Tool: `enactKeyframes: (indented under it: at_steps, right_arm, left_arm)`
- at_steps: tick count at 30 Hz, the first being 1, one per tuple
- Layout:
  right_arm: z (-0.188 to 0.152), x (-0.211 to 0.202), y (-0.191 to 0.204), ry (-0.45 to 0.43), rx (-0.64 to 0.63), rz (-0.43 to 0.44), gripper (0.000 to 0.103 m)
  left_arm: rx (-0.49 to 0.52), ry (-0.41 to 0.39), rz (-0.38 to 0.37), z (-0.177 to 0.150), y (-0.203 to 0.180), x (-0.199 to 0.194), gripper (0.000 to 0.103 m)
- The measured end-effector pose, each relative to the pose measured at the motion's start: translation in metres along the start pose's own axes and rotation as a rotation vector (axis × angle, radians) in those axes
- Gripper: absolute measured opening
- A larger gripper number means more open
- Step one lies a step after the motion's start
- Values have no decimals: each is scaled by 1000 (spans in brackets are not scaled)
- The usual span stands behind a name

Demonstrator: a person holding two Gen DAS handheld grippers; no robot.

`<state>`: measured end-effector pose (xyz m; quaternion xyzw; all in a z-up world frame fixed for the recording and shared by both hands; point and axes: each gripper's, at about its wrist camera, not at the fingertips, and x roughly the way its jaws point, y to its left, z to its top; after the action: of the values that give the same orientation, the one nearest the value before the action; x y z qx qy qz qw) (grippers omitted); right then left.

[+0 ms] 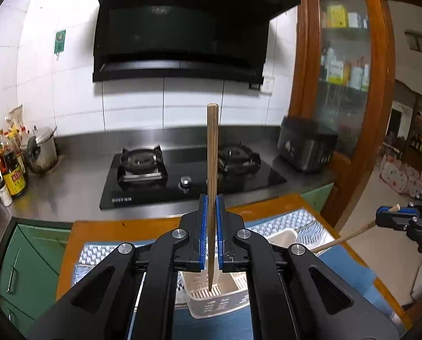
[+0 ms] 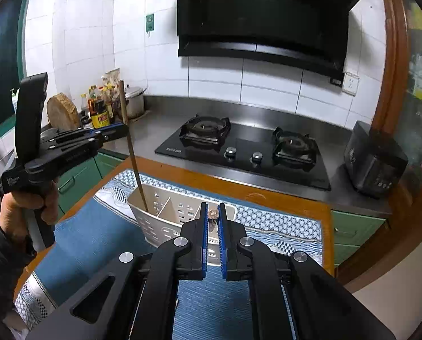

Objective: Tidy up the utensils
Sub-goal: 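Lower both chopsticks into the white holder and open both tools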

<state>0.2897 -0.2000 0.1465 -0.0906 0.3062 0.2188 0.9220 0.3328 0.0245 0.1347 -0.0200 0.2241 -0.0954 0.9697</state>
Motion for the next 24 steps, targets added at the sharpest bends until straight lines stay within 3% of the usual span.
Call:
enactKeyframes:
  at_steps: [5, 13, 17, 24]
  right_arm:
    - [-4, 17, 1, 43, -4, -8, 7]
    - [-3, 26, -4, 45, 5, -27, 9]
    - [-2, 11, -3, 13, 14, -34, 18]
    - [-23, -42, 19, -43, -5, -35, 18]
  left_arm:
    - [-14, 47, -15, -11, 4, 16, 4]
    - [-18, 29, -18, -17, 5, 7, 8]
    - [-13, 27, -16, -24, 5, -11, 8]
    - [-18, 53, -38, -57, 6, -55, 8]
